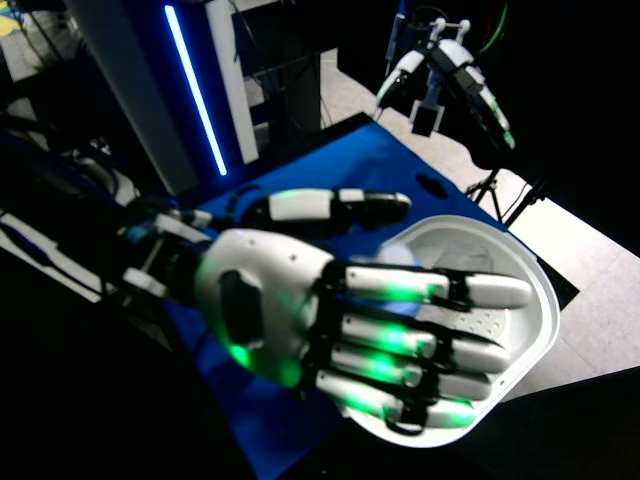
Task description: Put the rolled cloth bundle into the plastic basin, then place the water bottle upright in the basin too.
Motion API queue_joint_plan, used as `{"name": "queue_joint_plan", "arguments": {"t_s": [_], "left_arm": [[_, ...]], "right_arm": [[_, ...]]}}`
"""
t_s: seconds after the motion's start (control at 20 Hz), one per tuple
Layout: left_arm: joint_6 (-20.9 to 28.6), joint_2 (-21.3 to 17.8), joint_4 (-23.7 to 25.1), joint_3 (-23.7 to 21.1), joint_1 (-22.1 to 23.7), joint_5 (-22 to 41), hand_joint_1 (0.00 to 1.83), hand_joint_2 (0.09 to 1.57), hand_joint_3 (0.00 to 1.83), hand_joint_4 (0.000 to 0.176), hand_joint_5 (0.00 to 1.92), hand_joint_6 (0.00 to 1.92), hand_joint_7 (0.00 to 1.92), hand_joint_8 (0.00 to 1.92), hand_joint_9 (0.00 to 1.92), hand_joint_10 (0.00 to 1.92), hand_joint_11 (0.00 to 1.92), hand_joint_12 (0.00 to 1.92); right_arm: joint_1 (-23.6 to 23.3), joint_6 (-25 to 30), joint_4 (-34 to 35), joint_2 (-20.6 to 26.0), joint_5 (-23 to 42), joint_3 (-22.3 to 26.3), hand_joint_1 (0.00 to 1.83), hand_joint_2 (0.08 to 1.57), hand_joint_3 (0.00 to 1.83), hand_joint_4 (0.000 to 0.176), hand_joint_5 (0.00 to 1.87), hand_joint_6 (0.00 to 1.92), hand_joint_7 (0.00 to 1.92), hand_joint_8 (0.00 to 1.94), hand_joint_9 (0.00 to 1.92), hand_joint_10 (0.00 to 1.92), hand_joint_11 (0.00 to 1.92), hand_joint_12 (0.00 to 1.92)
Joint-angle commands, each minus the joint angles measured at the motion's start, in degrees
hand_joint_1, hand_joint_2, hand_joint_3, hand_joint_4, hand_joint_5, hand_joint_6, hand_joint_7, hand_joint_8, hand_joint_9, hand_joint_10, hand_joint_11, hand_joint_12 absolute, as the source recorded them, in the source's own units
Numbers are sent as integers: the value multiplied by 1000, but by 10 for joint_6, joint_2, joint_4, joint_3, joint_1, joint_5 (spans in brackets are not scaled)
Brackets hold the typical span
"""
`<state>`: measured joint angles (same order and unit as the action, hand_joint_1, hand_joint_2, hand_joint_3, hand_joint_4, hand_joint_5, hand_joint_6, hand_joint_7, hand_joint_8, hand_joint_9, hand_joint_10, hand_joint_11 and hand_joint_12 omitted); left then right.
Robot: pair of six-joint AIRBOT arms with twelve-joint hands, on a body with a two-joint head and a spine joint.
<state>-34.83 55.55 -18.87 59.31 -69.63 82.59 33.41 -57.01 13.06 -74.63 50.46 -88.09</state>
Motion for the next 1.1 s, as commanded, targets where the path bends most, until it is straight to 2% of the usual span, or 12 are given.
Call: {"name": "queue_joint_plan", "arguments": {"t_s": [0.0,0.1,0.15,0.25,0.3,0.45,0.55,0.6,0.65,0.75,0.9,1.05], "left_arm": [[5,2,1,-1,5,76,710,832,0,176,0,0,0,0,0,0,0,0],[5,1,-2,-1,4,78,706,834,0,176,0,0,0,0,0,0,0,0],[5,0,-4,-1,4,80,709,835,0,176,0,0,0,0,0,0,0,0],[5,-4,-9,-1,2,83,702,836,0,176,0,0,0,0,0,0,0,0],[5,-7,-15,-1,1,89,658,829,0,176,0,0,0,0,0,0,0,0],[4,-12,-17,-2,1,95,563,836,3,176,0,0,0,0,0,0,0,0],[4,-19,-20,-4,-2,100,544,858,9,176,0,0,0,0,0,0,0,0],[2,-25,-23,-7,-6,106,508,864,9,176,0,0,0,0,0,0,0,0],[0,-34,-26,-11,-13,112,471,864,6,176,0,0,0,0,0,0,0,0],[-8,-51,-34,-24,-28,125,408,852,0,176,0,0,0,0,0,0,0,0],[-14,-65,-56,-41,-58,155,287,897,13,176,0,0,0,0,0,0,0,0],[-15,-65,-69,-52,-80,164,304,911,8,176,0,0,0,0,0,0,0,0]], "right_arm": [[-2,6,-1,5,79,3,667,1090,0,176,99,0,173,0,127,0,0,295],[6,6,-8,27,97,26,685,1065,0,176,31,0,90,0,64,0,0,216],[10,6,-13,35,106,36,687,1060,0,176,19,0,68,0,47,1,0,247],[21,6,-21,58,128,63,579,1021,0,176,0,0,41,2,17,0,0,120],[40,6,-23,84,163,93,463,1028,2,176,0,0,21,0,0,0,0,58],[73,6,-20,120,213,132,370,1060,3,176,0,0,1,0,0,0,0,0],[105,5,-17,148,245,166,394,1042,0,176,0,0,0,0,0,0,0,0],[126,-15,-13,169,262,191,407,1033,0,159,0,0,0,0,0,0,0,0],[146,-38,-6,187,275,220,523,1011,0,176,0,0,0,0,0,0,0,0],[195,-60,12,214,315,264,575,962,0,176,0,0,0,0,0,0,0,0],[300,-84,51,252,407,332,574,950,0,176,0,0,0,0,0,0,0,0],[406,-86,108,263,489,382,541,969,0,176,0,0,0,0,0,0,0,0]]}}
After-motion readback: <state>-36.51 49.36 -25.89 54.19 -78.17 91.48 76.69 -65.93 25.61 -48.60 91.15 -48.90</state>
